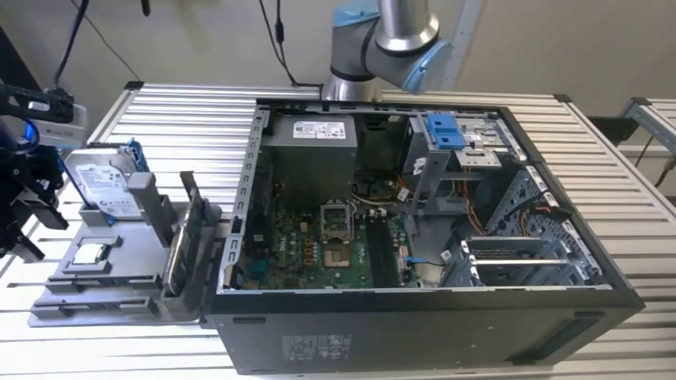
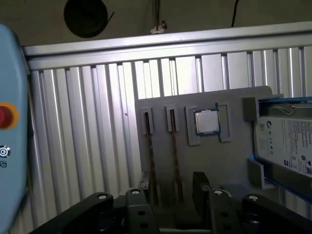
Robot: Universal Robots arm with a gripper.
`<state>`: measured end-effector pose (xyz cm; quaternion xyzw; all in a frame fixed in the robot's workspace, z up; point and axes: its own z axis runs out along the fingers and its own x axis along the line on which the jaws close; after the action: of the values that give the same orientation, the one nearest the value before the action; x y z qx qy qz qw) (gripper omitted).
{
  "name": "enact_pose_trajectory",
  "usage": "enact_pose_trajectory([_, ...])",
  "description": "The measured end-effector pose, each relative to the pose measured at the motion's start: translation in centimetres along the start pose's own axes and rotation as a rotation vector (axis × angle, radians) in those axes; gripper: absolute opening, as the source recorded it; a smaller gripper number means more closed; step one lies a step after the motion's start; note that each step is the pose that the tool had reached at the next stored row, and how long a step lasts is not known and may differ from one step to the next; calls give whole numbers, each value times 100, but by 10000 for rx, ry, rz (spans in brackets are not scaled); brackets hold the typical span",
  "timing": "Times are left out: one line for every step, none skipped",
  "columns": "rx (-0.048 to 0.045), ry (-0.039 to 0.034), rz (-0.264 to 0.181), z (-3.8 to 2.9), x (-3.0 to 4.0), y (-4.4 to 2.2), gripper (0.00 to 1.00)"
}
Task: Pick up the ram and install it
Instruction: 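Pick up the ram and move it above insertion slot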
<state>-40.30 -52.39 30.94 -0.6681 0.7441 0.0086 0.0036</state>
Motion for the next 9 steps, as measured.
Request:
enact_pose_trajectory([1, -1, -2, 18, 1, 0, 48])
enact_pose_trajectory([1, 0, -6, 33, 4, -1, 48])
enact_pose_trajectory([0, 0, -10, 42, 9, -2, 48])
enact_pose_trajectory([-1, 0, -12, 50, 14, -2, 48])
enact_pose_trajectory([1, -1, -13, 59, 16, -1, 48])
enact_pose_trajectory([1, -1, -16, 69, 17, -1, 48])
enact_pose_trajectory([2, -1, -23, 79, 17, -1, 48])
enact_pose_trajectory([7, -1, -35, 91, 18, -2, 48])
enact_pose_trajectory([8, 0, -54, 106, 19, -3, 48])
